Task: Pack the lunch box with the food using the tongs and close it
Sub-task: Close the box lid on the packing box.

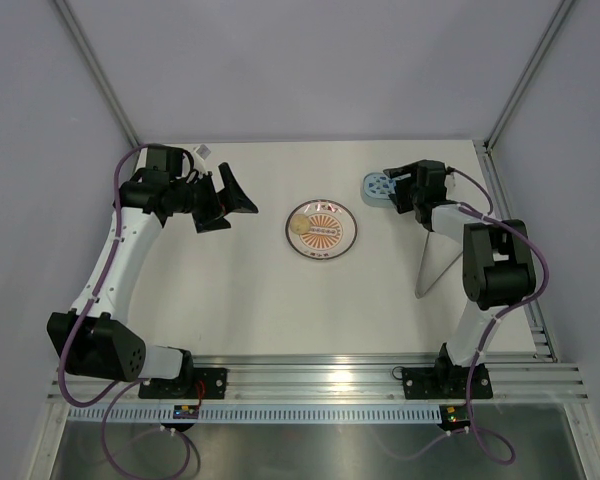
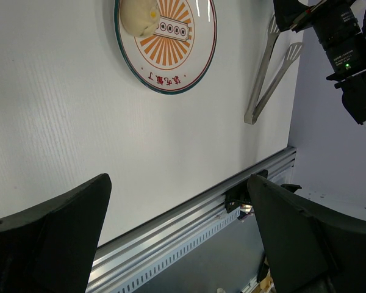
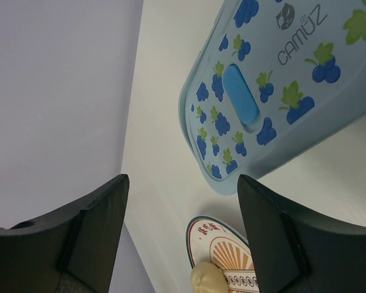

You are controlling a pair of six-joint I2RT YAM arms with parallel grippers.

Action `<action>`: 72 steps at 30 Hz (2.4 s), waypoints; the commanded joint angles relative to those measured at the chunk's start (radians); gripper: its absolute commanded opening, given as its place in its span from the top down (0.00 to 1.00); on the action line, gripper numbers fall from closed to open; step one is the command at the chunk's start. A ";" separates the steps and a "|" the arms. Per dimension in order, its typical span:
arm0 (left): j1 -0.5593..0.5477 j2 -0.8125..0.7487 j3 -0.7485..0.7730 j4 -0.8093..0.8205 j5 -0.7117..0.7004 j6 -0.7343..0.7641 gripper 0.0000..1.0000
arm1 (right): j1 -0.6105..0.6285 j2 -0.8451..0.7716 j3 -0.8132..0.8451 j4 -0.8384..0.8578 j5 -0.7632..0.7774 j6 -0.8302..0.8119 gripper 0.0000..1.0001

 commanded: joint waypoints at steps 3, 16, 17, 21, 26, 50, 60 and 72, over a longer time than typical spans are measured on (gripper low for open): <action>-0.005 0.002 -0.001 0.047 0.029 0.013 0.01 | -0.005 -0.084 0.040 -0.080 0.008 -0.152 0.24; -0.044 0.030 -0.020 0.090 0.024 -0.021 0.01 | -0.081 -0.100 0.325 -0.574 0.168 -0.544 0.97; -0.052 0.034 -0.017 0.099 0.018 -0.026 0.01 | -0.089 -0.096 0.334 -0.605 0.168 -0.555 1.00; -0.120 0.123 0.074 0.107 -0.041 -0.058 0.01 | -0.187 -0.054 0.385 -0.661 0.099 -0.584 1.00; -0.216 0.385 0.326 0.136 -0.101 -0.119 0.19 | -0.224 0.061 0.548 -0.827 0.074 -0.675 1.00; -0.365 1.180 1.004 0.472 0.015 -0.401 0.46 | -0.230 0.345 0.813 -0.985 -0.019 -0.759 1.00; -0.364 1.188 0.960 0.466 0.011 -0.381 0.45 | -0.227 0.392 0.873 -0.982 -0.116 -0.775 1.00; -0.356 1.097 0.891 0.397 -0.003 -0.277 0.44 | -0.209 0.279 0.752 -0.875 -0.094 -0.804 1.00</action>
